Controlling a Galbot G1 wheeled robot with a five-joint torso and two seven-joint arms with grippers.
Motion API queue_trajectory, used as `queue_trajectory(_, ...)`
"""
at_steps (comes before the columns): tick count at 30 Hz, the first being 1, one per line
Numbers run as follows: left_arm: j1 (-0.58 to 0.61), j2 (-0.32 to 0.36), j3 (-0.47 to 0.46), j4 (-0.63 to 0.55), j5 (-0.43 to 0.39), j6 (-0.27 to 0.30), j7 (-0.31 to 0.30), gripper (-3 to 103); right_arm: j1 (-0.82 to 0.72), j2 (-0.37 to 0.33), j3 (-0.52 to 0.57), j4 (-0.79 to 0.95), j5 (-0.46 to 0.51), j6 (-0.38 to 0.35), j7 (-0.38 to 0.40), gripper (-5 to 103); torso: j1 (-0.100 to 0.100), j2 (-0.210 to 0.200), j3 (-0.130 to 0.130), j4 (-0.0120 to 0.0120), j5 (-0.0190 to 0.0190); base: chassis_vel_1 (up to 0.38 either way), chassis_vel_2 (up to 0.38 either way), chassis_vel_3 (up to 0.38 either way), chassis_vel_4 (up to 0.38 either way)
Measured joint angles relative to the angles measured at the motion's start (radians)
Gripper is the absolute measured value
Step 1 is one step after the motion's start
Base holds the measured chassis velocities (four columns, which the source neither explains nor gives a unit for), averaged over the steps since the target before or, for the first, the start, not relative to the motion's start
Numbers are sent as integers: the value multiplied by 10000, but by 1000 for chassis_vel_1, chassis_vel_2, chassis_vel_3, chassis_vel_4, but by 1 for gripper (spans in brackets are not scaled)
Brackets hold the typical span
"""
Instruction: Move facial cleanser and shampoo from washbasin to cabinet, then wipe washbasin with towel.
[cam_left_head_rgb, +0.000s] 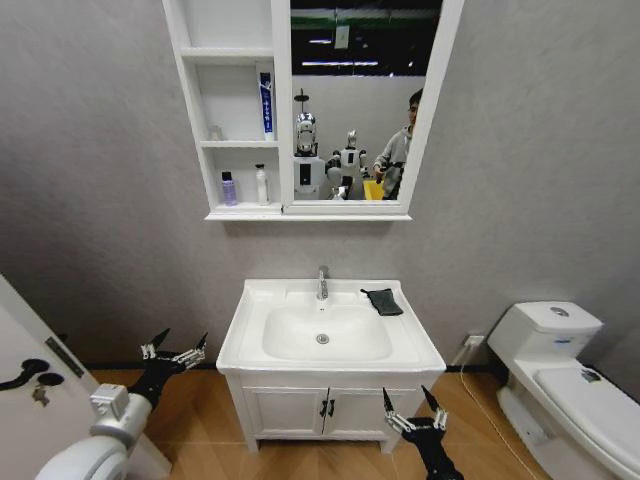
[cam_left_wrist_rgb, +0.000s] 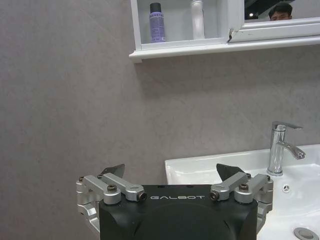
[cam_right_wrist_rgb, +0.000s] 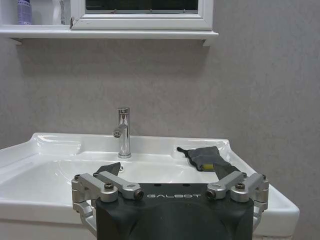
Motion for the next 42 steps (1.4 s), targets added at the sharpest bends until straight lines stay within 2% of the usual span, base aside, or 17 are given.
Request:
queue_trajectory(14,464,-317,170,-176,334,-20,-13,100,-58,67,10,330,-215,70,125,100,0,0,0,-1,0,0,0,0,0)
queue_trajectory(28,720,-588,73,-119,276,-25,-53,100,100,-107,-109,561,204,-96,193,100,0,0,0,0,0,0,0,0,0)
queue_trajectory(35,716,-589,66,-112,268,-27,-52,100,531,-467,11,556,781,-385,429,100,0,0,0,1,1,0,0,0,0)
queue_trajectory(42,712,-586,65,-106,263,-28,-53,100,560,-534,67,564,927,-305,444,100,0,-1,0,0,1,0,0,0,0)
